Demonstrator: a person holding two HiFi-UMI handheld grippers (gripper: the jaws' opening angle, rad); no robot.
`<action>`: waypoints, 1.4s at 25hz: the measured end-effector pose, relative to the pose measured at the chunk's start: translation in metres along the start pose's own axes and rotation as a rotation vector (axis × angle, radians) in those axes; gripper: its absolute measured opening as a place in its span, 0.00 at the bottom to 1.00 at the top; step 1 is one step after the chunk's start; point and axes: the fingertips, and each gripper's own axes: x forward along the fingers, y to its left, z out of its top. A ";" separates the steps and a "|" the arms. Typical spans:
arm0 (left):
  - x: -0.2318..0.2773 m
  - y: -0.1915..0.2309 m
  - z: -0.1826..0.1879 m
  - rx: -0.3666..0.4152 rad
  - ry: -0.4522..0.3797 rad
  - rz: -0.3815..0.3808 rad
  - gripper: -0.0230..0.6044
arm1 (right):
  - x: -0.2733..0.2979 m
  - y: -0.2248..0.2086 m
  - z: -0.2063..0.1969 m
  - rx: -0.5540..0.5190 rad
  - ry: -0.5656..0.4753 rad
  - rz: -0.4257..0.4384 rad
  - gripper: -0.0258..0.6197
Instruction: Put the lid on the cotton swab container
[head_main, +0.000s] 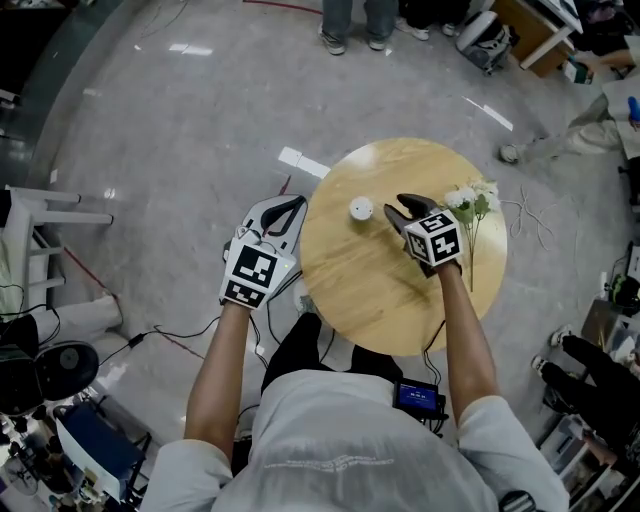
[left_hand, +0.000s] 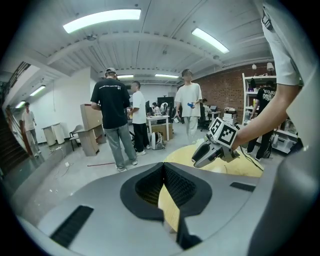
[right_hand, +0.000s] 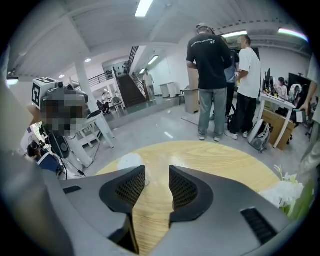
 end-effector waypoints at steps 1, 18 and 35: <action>-0.001 0.000 0.000 -0.001 -0.001 0.001 0.06 | -0.001 0.001 0.002 -0.010 -0.003 -0.006 0.31; -0.021 0.003 -0.006 -0.013 -0.012 0.024 0.06 | 0.002 0.073 0.023 -0.343 0.034 0.091 0.24; -0.032 0.002 -0.016 -0.035 -0.009 0.046 0.06 | 0.030 0.098 0.006 -0.507 0.152 0.110 0.20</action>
